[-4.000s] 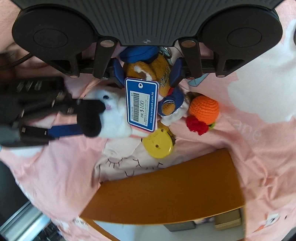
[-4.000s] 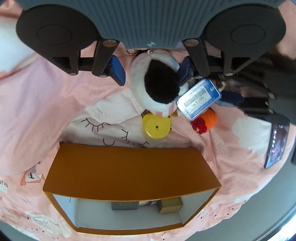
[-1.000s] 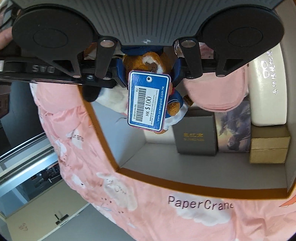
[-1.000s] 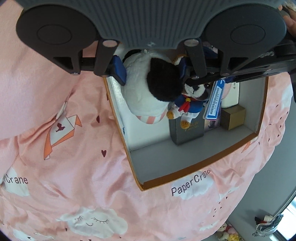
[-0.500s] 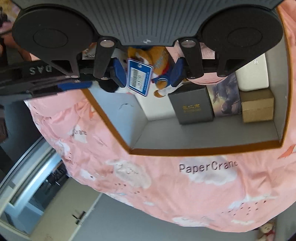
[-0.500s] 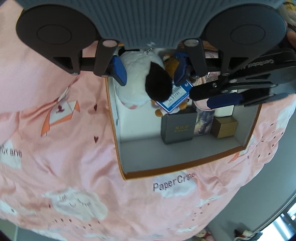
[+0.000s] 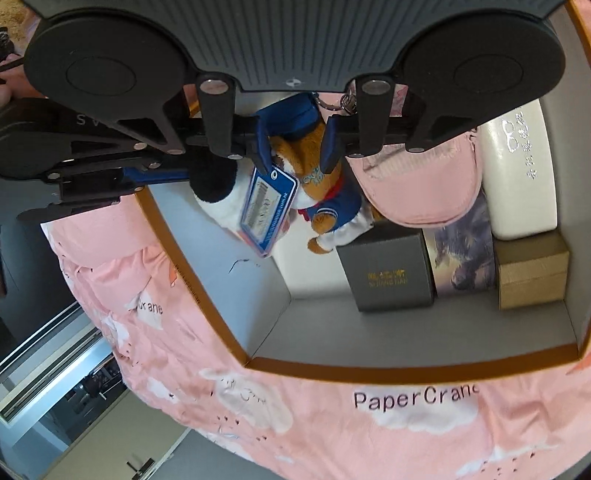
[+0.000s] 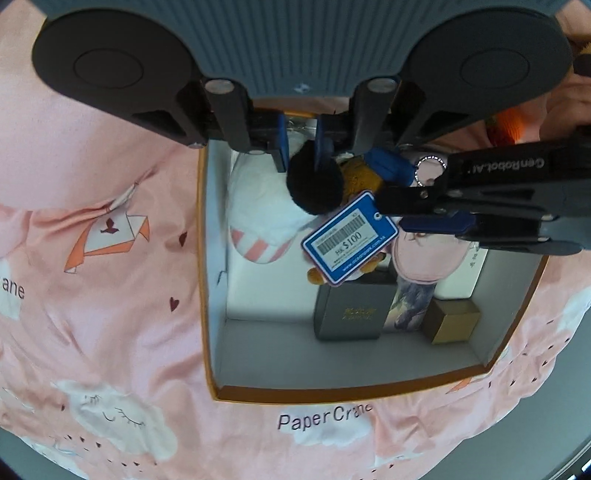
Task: Organize objects
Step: 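Lower the bear and white plush into the orange box and open both tools, then withdraw both tools from the orange box toward the tape measure and orange fruit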
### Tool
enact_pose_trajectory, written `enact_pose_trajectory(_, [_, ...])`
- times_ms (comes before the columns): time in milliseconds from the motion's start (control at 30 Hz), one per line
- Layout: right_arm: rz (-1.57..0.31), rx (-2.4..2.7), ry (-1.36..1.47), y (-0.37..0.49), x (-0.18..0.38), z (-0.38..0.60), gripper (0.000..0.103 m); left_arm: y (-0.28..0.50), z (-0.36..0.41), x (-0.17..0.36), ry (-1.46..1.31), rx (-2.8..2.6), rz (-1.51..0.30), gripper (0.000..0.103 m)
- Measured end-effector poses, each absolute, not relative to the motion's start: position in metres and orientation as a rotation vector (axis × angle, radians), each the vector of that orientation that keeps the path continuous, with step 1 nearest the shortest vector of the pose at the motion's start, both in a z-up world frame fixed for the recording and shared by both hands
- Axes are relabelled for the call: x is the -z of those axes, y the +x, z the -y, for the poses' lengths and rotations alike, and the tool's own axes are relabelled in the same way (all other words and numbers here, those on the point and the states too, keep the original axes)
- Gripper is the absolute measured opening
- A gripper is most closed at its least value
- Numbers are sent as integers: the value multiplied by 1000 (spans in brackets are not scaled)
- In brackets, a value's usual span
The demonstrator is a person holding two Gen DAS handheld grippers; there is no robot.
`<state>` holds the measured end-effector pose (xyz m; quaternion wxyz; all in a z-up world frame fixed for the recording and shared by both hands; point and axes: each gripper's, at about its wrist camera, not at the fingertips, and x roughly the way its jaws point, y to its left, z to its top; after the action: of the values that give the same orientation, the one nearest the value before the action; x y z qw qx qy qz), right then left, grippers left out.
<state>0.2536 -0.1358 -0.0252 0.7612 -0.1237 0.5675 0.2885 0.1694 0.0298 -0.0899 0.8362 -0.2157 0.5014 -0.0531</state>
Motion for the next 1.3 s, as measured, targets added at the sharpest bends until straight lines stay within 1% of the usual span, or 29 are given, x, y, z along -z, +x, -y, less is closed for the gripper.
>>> enact_pose_trajectory(200, [-1185,-622,-271,252,13,131,18,173,-23,105,-476,98,-1135,32])
enact_pose_trajectory(267, [-1162,-614,-283,252,15,129,18,172,-21,107,-477,97,-1130,32])
enact_pose_trajectory(400, [-1182,-609,-259,253,26,129,19,166,-20,104,-443,99,-1106,32])
enact_pose_trajectory(433, [-1174,-607,-256,251,24,130,20,164,-18,101,-421,100,-1090,32])
enact_pose_trajectory(467, [-1163,-607,-244,249,22,131,23,161,-16,97,-393,101,-1070,32])
enact_pose_trajectory(533, [-1124,-605,-187,242,15,138,25,152,-11,85,-321,87,-1011,32])
enact_pose_trajectory(567, [-1094,-603,-158,237,10,142,26,148,-6,79,-281,78,-979,32])
enact_pose_trajectory(600, [-1059,-600,-134,230,6,146,31,142,-4,73,-240,67,-946,32])
enact_pose_trajectory(667, [-986,-588,-98,215,-2,151,33,128,2,61,-154,50,-874,32])
enact_pose_trajectory(733, [-922,-582,-42,197,-8,160,37,109,8,50,-68,47,-807,32])
enact_pose_trajectory(800, [-861,-580,19,177,-11,169,43,85,12,40,13,56,-727,33])
enact_pose_trajectory(933, [-740,-591,77,134,-15,180,46,43,8,30,122,65,-641,33])
enact_pose_trajectory(1000, [-703,-614,93,115,-16,182,52,22,0,26,164,56,-606,33])
enact_pose_trajectory(1033, [-692,-630,104,106,-15,183,53,11,-5,24,189,55,-590,33])
enact_pose_trajectory(1100, [-697,-659,122,91,-10,181,55,-7,-13,25,258,36,-581,38])
enact_pose_trajectory(1233, [-773,-688,84,78,13,163,56,-37,-21,34,450,-11,-584,38])
enact_pose_trajectory(1300, [-813,-703,27,73,27,150,56,-48,-27,39,525,-29,-587,41])
